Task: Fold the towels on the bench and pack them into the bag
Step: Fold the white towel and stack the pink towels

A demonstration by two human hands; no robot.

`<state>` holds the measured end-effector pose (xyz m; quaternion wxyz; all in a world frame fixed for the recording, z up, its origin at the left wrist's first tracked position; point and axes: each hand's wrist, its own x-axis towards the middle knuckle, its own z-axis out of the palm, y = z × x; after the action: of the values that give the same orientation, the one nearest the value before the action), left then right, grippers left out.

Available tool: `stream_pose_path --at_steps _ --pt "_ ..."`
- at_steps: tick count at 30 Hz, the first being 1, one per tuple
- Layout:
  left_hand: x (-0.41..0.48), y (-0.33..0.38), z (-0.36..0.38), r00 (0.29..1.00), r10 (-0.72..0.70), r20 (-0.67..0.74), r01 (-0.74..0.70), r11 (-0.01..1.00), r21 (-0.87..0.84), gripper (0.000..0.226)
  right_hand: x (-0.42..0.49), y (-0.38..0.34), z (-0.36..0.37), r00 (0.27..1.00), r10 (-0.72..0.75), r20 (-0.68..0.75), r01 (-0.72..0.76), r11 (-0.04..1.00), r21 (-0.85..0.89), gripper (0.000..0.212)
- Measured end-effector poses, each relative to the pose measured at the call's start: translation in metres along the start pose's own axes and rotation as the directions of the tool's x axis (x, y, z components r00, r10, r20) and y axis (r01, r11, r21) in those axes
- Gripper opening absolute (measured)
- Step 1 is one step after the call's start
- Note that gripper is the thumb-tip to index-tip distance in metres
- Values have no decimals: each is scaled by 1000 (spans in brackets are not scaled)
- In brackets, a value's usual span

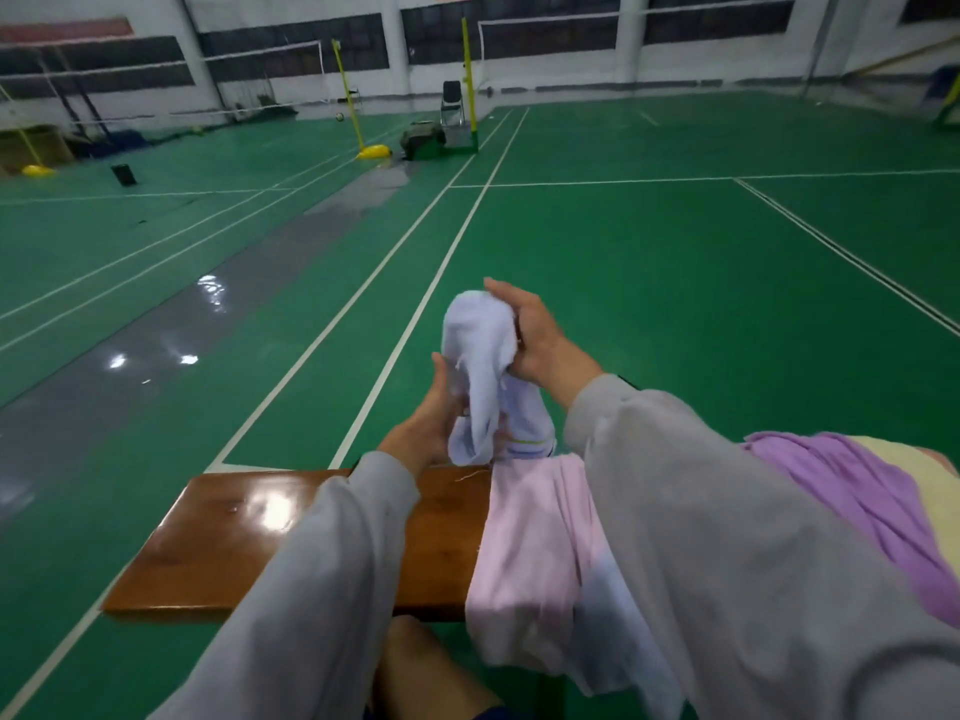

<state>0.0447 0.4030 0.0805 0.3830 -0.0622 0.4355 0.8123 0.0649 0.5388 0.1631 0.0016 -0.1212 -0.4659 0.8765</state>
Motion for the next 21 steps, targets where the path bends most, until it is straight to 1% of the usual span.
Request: stream_pose_path --at_steps 1,2,3,4,5,6,7,8,10,11,12,13,15,16,17,18,19,20,21 --pt "8 7 11 993 116 -25 -115 993 13 67 1 2 -3 998 45 36 -45 999 -7 52" --pt "14 14 16 976 202 -78 -200 979 29 61 2 6 -9 997 80 17 -80 996 -44 61" --pt "24 20 20 958 254 -133 -252 967 26 59 2 13 -15 994 106 -34 -108 992 -69 60" --pt "33 28 18 940 285 -187 -282 959 43 64 4 17 -22 989 95 -116 -104 991 -81 48" --pt "34 37 17 922 313 -230 -313 949 38 71 4 18 -30 980 48 -193 -64 994 -83 31" --pt "30 49 16 903 342 -262 -346 938 32 72 6 14 -38 969 -6 -247 -4 999 -41 19" --pt "27 61 16 890 372 -264 -382 924 11 68 7 5 -43 958 -51 -283 57 998 12 18" --pt "15 75 24 879 411 -243 -420 907 15 65 7 -8 -45 956 -104 -273 132 987 88 18" --pt "2 102 33 884 458 -96 -459 888 7 67 -1 -34 -43 952 -221 -210 271 931 246 14" --pt "-5 110 35 897 443 -4 -442 897 22 70 -6 -39 -39 955 -259 -141 292 904 313 14" --pt "-13 113 34 914 397 87 -401 915 38 73 -5 -38 -38 965 -245 -93 262 901 346 26" --pt "-17 111 30 934 330 137 -342 937 77 77 -4 -31 -40 981 -193 -25 189 914 359 42" --pt "-22 99 17 976 160 150 -189 960 205 81 -6 -6 -39 994 -38 100 10 962 273 74" --pt "-25 91 10 987 110 120 -139 951 275 76 -5 7 -39 991 61 119 -84 978 192 88" --pt "-25 86 4 989 97 110 -129 935 329 63 -8 14 -33 982 146 117 -159 981 112 91" --pt "-24 86 1 985 129 114 -162 922 353 45 -10 14 -29 985 159 69 -162 986 49 77" --pt "-23 91 -1 970 195 143 -231 923 307 28 -10 11 -28 994 102 28 -102 995 -9 49" --pt "-24 99 -2 946 279 166 -311 927 212 23 -9 4 -23 998 40 37 -40 999 -8 28" --pt "-29 106 -1 918 356 177 -377 921 102 25 -6 -6 -19 1000 -15 26 14 1000 19 21"
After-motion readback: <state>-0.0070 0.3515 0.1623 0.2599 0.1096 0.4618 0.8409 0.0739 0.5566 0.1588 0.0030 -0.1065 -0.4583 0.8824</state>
